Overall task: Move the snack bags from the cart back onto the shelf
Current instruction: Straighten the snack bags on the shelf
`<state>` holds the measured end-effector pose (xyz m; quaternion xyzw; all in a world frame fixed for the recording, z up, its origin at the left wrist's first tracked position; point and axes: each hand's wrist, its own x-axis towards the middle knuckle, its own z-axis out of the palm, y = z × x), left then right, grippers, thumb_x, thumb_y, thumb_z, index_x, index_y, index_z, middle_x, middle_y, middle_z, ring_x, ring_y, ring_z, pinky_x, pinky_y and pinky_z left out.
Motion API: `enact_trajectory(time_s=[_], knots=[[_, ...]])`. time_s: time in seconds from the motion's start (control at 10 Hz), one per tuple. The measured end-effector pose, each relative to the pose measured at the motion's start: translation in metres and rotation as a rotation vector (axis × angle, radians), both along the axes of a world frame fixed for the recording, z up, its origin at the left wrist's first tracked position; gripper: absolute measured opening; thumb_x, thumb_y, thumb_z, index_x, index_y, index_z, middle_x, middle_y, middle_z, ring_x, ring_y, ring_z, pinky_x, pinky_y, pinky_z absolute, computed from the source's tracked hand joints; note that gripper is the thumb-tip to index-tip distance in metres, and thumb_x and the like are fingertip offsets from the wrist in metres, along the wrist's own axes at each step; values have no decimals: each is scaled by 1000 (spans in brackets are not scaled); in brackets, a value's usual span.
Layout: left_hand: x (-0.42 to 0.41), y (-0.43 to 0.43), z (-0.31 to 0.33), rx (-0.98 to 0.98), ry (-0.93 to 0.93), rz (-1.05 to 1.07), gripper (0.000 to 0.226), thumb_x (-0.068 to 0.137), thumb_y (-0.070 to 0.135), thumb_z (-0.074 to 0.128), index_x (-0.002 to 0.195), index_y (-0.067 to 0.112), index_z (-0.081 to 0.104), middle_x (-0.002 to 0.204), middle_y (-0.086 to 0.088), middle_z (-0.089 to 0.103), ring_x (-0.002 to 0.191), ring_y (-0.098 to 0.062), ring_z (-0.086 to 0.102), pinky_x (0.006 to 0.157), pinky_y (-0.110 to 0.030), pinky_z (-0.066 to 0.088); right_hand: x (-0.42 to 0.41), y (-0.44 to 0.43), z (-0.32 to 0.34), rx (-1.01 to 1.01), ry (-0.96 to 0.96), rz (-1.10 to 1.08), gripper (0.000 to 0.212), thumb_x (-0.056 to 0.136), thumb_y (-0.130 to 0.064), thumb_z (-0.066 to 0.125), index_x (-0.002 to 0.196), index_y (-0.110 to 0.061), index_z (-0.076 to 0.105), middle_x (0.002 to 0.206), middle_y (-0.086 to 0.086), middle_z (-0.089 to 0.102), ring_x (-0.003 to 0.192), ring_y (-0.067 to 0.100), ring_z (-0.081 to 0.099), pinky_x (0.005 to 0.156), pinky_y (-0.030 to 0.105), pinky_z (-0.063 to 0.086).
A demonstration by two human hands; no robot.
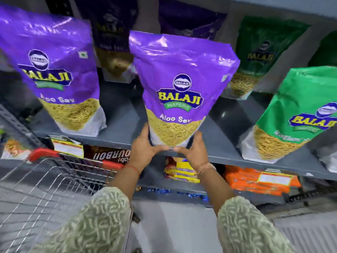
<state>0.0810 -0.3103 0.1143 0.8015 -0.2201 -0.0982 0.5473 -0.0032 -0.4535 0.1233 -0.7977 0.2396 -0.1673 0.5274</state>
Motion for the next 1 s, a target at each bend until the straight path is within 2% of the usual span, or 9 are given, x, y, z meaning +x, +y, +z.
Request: enact_trajectory(time_s=[0.1, 0.2, 0.3, 0.4, 0.5, 0.6, 0.7, 0.8, 1.0], knots=[[1, 9, -1, -54, 35, 20, 104, 49, 43, 81, 138, 26, 29, 135, 4, 52, 122, -4, 46, 97, -20, 40, -14, 21, -2, 53, -190, -111, 76, 56, -3, 81, 119, -12, 39, 119, -7, 50, 106, -12, 46, 91, 4, 35], [-2, 50, 1, -172, 3, 380, 73, 58, 39, 79, 123, 23, 49, 105, -3, 68, 100, -10, 61, 88, -23, 46, -32, 74, -15, -255, -167, -259, 80, 60, -39, 75, 125, -7, 40, 132, 19, 44, 123, 8, 32, 105, 11, 19], [21, 112, 3, -255, -97, 688, 67, 56, 39, 77, 113, 13, 52, 93, -8, 60, 89, -23, 58, 81, -15, 42, -13, 125, -12, -332, -194, 12, 72, 65, -48, 66, 123, -14, 39, 129, 18, 45, 123, 14, 32, 107, 23, 24], [70, 162, 2, -107, -150, 801, 90, 55, 25, 83, 130, 4, 38, 126, -25, 48, 120, -32, 46, 104, -34, 35, 53, 151, 7, -210, -88, 251, 89, 60, -40, 77, 132, -10, 33, 140, 12, 37, 132, 17, 30, 113, 32, 24], [101, 185, 0, 18, -39, 564, 100, 62, 16, 80, 141, 10, 21, 148, -15, 32, 135, -19, 32, 110, -33, 30, 121, 166, 17, 20, 13, 348, 101, 54, -20, 85, 135, -8, 25, 143, 12, 37, 132, 22, 35, 112, 35, 31], [113, 192, -11, 129, 7, 405, 74, 67, 18, 76, 131, 15, 39, 131, -13, 55, 119, -26, 51, 96, -34, 41, 150, 180, 9, 7, 109, 352, 80, 60, -16, 81, 123, -2, 34, 127, 18, 53, 116, 30, 51, 88, 28, 40], [117, 196, -18, 118, 7, 442, 74, 60, 39, 72, 126, 23, 44, 124, -9, 61, 114, -27, 55, 99, -44, 45, 155, 188, 1, -13, 133, 273, 57, 68, -19, 75, 109, -2, 38, 113, 21, 56, 105, 32, 54, 80, 35, 41], [116, 197, -24, 117, 5, 438, 78, 56, 51, 65, 126, 24, 44, 124, -8, 61, 116, -29, 53, 100, -47, 45, 152, 192, 3, -19, 126, 264, 53, 71, -20, 73, 106, -3, 38, 111, 17, 54, 103, 29, 52, 78, 32, 38], [108, 198, -3, 195, -37, 369, 71, 71, 32, 73, 131, 17, 40, 132, -14, 53, 120, -28, 50, 94, -36, 43, 142, 189, 13, 28, 118, 325, 73, 64, -19, 78, 121, -5, 35, 126, 16, 54, 113, 28, 53, 97, 42, 45]])
